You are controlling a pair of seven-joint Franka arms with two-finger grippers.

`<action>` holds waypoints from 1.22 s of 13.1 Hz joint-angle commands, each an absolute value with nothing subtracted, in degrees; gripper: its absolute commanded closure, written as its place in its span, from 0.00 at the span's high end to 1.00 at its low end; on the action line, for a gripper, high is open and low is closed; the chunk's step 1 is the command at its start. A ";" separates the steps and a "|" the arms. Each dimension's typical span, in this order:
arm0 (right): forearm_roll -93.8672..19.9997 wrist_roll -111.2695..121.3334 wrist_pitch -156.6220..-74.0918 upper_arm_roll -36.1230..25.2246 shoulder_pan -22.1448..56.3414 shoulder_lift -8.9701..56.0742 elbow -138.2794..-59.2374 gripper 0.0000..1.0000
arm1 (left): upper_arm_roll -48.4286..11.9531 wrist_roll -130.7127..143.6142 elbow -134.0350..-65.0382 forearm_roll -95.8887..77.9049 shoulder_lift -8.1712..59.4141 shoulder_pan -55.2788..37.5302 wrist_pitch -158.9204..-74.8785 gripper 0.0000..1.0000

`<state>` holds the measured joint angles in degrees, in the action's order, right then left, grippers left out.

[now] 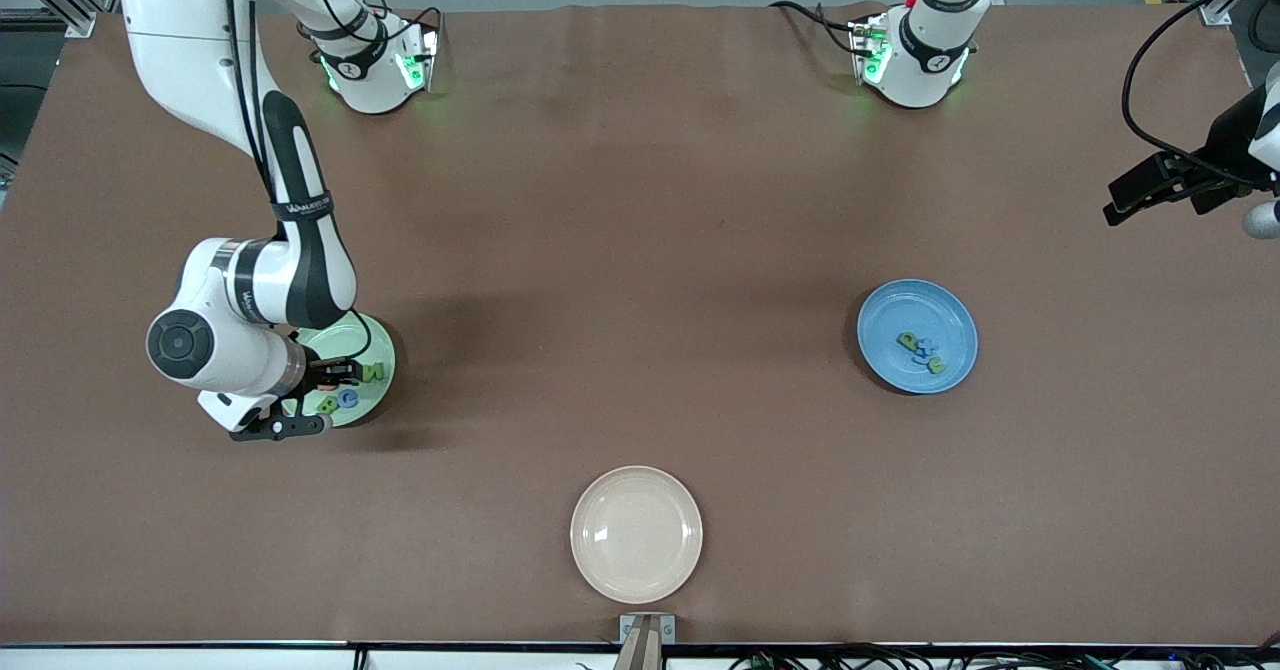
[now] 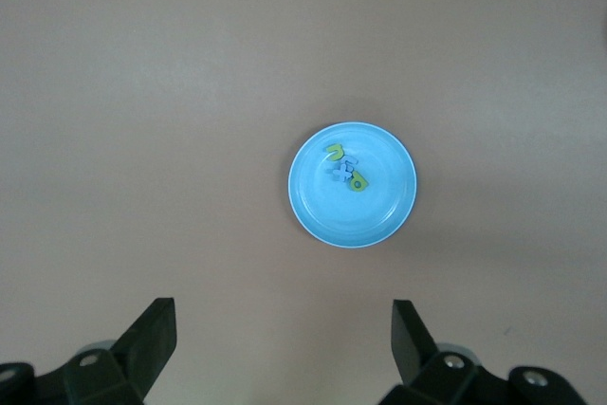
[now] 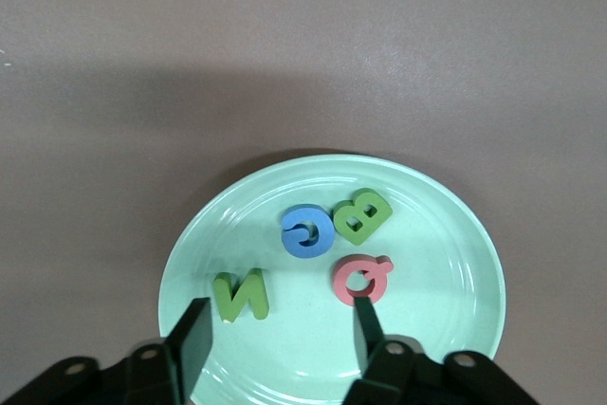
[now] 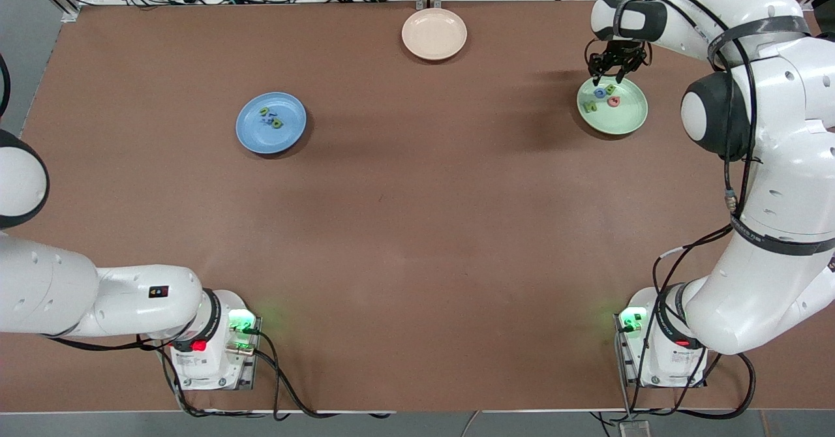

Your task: Sort upper and lower case letters into plates

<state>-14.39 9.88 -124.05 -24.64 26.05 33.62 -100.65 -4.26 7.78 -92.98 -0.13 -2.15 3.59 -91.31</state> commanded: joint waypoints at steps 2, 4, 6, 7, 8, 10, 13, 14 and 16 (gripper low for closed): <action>-15.12 10.81 -123.31 -23.82 24.35 27.35 -101.43 0.79 | -3.96 6.15 -93.60 -0.09 -2.11 3.51 -92.29 1.00; -15.03 10.90 -122.09 -24.08 24.26 23.75 -101.43 0.80 | -3.96 6.15 -93.60 0.00 -2.02 3.60 -92.29 1.00; -14.94 10.72 -121.29 -24.17 24.26 20.58 -101.25 0.84 | -3.96 6.15 -93.60 0.00 -1.93 3.52 -92.29 1.00; -14.77 10.64 -120.77 -24.26 24.26 19.00 -101.16 0.84 | -3.96 6.15 -93.60 0.00 -1.93 3.52 -92.29 1.00; -14.42 10.46 -120.15 -24.69 24.34 17.77 -101.08 0.84 | -3.96 6.15 -93.60 0.00 -1.93 3.52 -92.29 1.00; -14.15 10.46 -117.35 -25.75 24.43 15.13 -100.81 0.89 | -3.96 6.15 -93.52 -0.09 -1.85 3.52 -92.29 1.00; -12.14 10.28 -111.02 -27.07 24.43 12.84 -97.83 0.91 | -4.04 6.15 -93.34 -0.09 -1.67 3.52 -92.46 1.00; -10.39 9.67 -109.27 -26.98 24.43 12.31 -96.26 0.98 | -4.04 6.15 -93.34 -0.09 -1.67 3.52 -92.63 1.00; -5.47 5.47 -102.86 -26.55 24.43 11.87 -91.34 0.99 | -4.04 6.15 -93.43 -0.09 -1.67 3.51 -92.64 1.00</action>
<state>-9.07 8.69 -107.59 -27.46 24.88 12.93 -94.85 -4.22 7.76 -93.27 -0.13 -1.46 3.60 -92.13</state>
